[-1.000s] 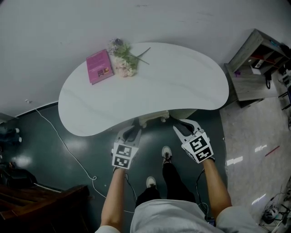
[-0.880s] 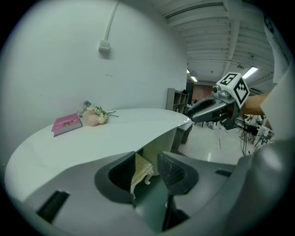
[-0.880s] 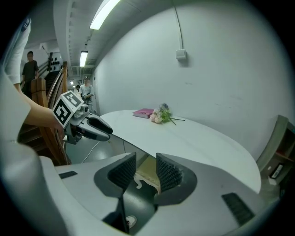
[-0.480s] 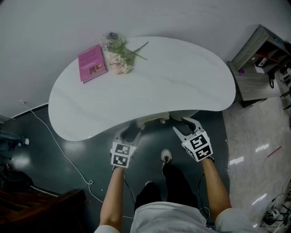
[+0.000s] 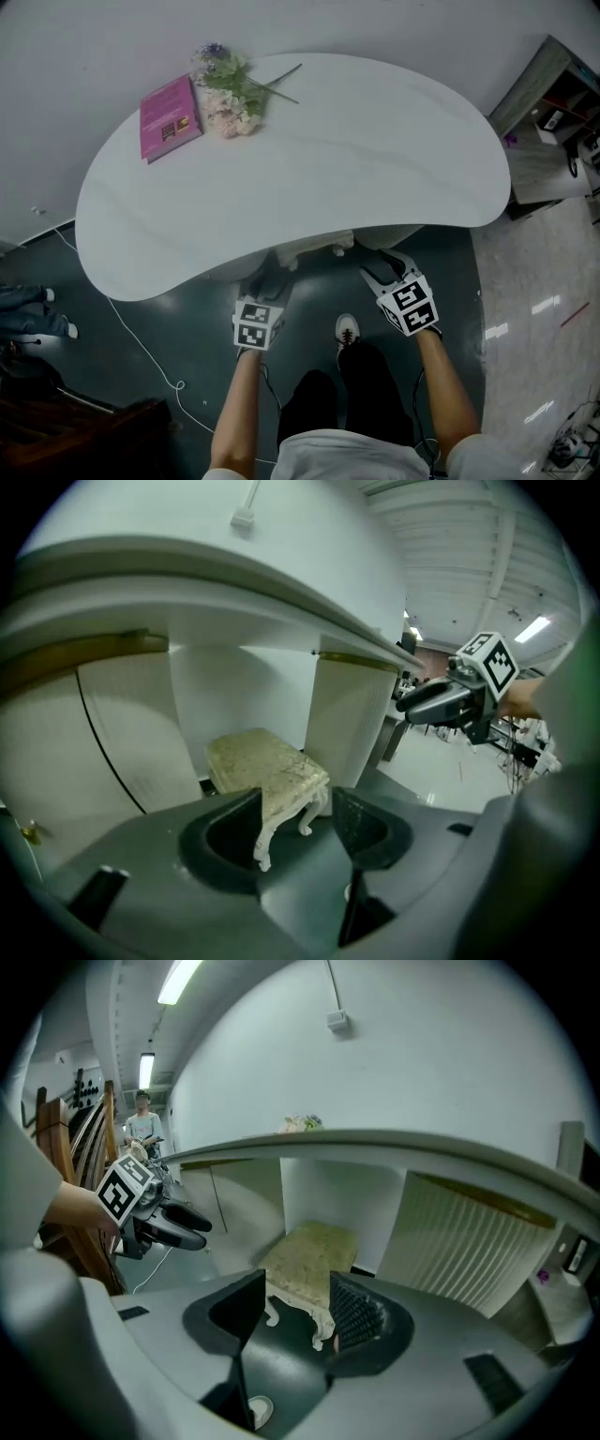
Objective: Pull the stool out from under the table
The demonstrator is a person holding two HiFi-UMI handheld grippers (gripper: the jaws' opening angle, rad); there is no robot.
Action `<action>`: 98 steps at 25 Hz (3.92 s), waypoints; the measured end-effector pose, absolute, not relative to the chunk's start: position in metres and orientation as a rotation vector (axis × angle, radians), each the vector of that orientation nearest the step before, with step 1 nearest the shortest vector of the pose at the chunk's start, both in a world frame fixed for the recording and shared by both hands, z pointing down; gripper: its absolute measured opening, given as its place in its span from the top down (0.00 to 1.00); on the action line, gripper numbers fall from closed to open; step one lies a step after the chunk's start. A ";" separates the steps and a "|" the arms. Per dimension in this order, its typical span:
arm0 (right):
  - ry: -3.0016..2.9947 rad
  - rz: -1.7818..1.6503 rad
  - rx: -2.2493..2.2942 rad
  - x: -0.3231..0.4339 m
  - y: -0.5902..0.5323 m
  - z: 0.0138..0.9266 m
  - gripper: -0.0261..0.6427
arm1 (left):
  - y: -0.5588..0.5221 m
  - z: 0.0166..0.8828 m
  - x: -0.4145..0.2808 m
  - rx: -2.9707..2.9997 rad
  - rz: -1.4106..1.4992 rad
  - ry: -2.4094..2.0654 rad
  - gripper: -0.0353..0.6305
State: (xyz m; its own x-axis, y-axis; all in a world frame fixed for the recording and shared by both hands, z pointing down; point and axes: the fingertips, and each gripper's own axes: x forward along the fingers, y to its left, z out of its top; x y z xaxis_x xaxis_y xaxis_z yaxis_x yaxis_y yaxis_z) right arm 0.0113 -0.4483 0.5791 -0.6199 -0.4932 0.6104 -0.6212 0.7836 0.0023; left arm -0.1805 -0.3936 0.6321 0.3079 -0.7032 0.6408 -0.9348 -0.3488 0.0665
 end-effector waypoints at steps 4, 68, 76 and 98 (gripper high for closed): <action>-2.355 0.282 0.809 0.006 -0.457 0.621 0.63 | -0.398 0.674 -0.190 2.131 0.718 -1.463 0.59; -2.285 0.162 0.924 -0.025 -0.534 0.915 0.57 | -0.466 0.921 -0.220 2.258 0.546 -1.510 0.51; -2.281 0.161 0.946 -0.020 -0.515 0.915 0.57 | -0.452 0.919 -0.216 2.271 0.523 -1.487 0.51; -2.283 0.170 0.960 -0.003 -0.463 0.914 0.59 | -0.410 0.917 -0.204 2.306 0.504 -1.455 0.52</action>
